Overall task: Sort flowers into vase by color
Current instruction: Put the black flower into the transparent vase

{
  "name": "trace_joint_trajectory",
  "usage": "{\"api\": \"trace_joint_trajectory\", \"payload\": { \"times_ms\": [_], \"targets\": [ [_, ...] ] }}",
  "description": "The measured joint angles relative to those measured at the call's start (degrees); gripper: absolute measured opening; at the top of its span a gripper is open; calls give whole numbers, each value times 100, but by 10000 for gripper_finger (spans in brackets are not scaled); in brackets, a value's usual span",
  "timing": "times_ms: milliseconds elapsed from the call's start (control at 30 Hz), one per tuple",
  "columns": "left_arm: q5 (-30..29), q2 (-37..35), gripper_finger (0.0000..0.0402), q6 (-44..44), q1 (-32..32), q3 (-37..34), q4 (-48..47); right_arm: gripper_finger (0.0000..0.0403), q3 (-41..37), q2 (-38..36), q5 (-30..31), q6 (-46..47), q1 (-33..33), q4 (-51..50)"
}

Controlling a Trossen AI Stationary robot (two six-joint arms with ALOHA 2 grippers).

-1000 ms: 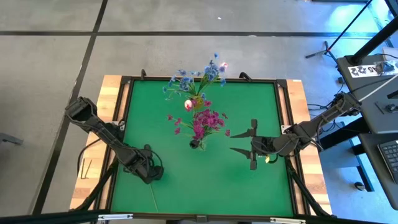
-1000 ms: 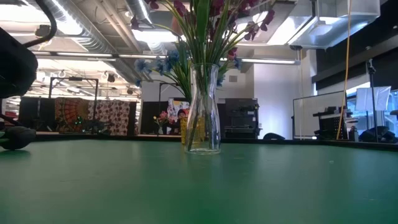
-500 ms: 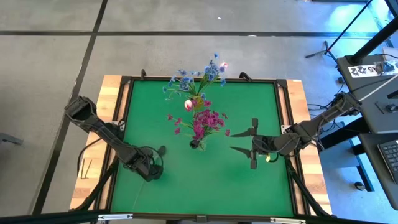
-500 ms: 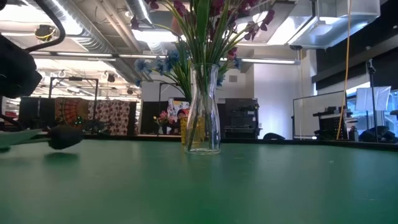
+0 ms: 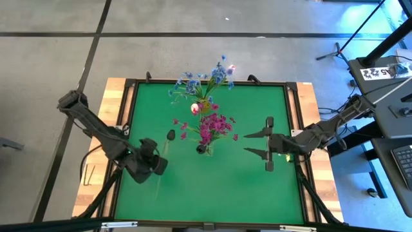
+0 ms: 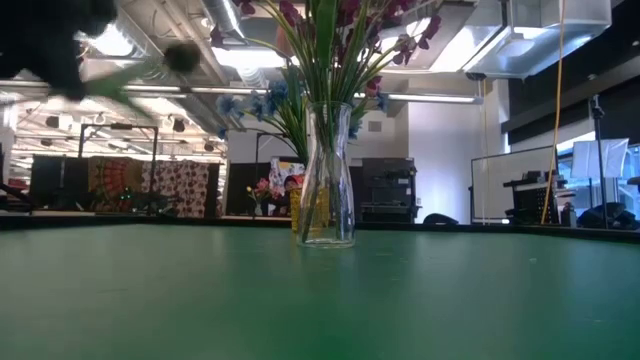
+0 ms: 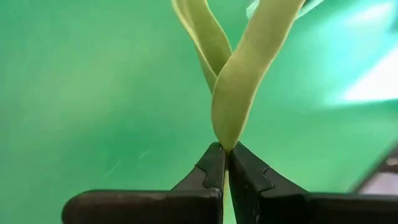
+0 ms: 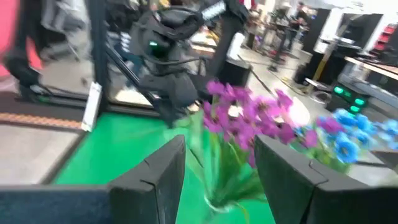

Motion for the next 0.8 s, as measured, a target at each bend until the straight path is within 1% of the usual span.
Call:
{"api": "trace_joint_trajectory", "payload": {
  "times_ms": [100,200,300,533,667,800],
  "targets": [
    [-594,-253,2,316,-159,210,-7,191,0,-23,-303,-1,0,208],
    [-1059,-391,2,892,-319,507,-2,191,0,-19,-513,-14,-2,375],
    [-1524,-445,2,1733,-395,926,21,191,0,-16,-643,-16,-2,549],
    [-1992,-440,2,3907,-458,1936,320,191,0,107,-1186,159,-4,1331],
    [-2358,-440,3,5275,-442,2454,917,191,0,287,-1323,90,-4,1892],
    [-2438,-444,3,6904,-298,2677,2122,191,0,533,-1331,-34,-10,2439]
  ]
}}
